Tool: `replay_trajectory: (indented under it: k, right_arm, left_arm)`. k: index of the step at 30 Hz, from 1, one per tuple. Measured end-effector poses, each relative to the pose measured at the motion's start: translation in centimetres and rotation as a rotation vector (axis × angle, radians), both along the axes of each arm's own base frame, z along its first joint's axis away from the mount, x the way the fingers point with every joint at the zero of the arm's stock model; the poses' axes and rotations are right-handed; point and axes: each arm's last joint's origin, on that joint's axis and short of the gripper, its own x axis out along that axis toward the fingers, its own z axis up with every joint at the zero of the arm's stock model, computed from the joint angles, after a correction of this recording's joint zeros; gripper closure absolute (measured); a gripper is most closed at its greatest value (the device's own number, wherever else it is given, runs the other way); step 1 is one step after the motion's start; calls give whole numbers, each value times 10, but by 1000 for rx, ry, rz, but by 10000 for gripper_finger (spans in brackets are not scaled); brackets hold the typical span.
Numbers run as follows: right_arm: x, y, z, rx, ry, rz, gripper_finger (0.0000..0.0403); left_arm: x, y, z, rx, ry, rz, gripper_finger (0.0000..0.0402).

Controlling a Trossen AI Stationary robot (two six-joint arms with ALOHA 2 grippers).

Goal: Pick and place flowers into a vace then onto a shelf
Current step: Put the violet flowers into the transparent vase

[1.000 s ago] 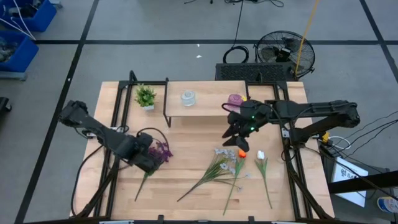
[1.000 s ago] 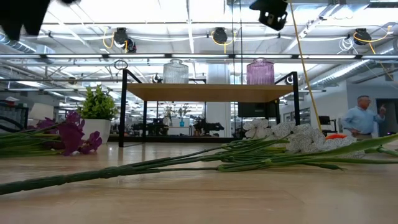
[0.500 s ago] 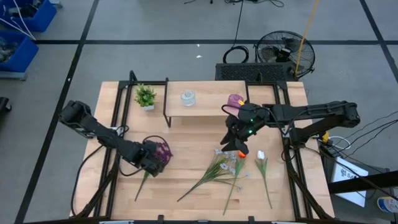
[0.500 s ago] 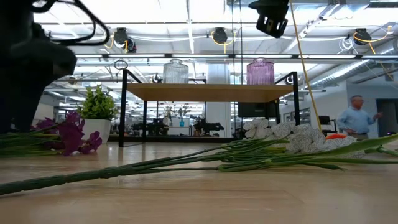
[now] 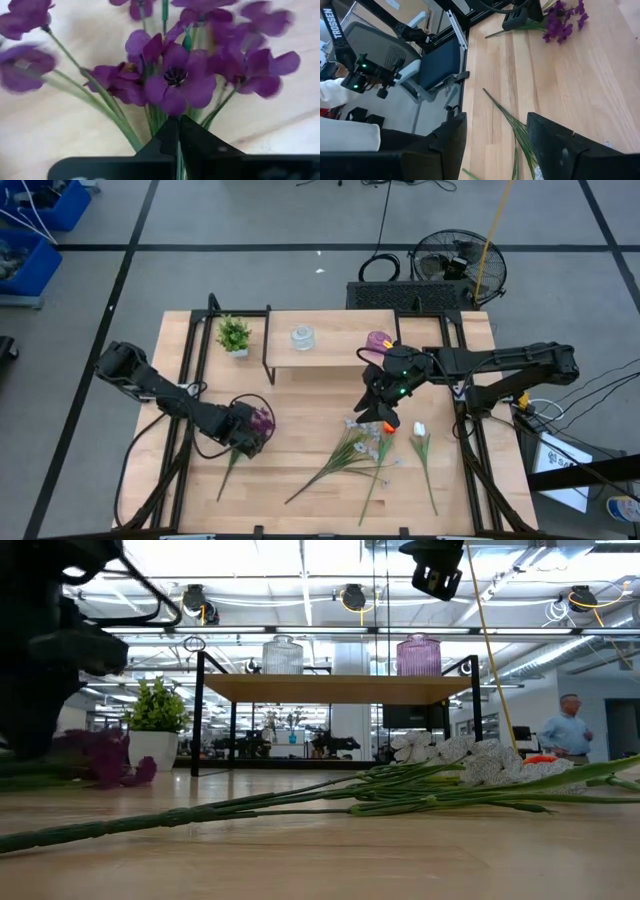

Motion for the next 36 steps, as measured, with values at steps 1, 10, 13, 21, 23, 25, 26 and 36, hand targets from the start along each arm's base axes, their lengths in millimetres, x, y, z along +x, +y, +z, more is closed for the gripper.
replay_trajectory:
  k: [1,10,13,21,23,25,26,36]
  right_arm:
    - [0,0,0,0,0,0,204]
    - [0,0,0,-2,-1,0,204]
    - [0,0,0,-8,-4,4,204]
    - [0,2,0,-10,-5,10,204]
    - [0,3,0,-10,-5,15,204]
    - [0,4,0,-9,-5,17,204]
    - [0,4,0,-9,-4,18,204]
    - [2,6,4,-9,-52,22,204]
  left_arm:
    - [3,-1,3,-11,-20,1,390]
    - [38,-26,88,-113,-380,-106,397]
    - [46,-32,134,-23,-564,-198,398]
    - [53,-27,245,482,-913,-369,399]
    - [53,-21,264,666,-923,-415,399]
    - [53,-14,283,860,-897,-442,398]
    - [53,-10,292,952,-872,-444,399]
    - [74,62,339,1404,-694,-425,400]
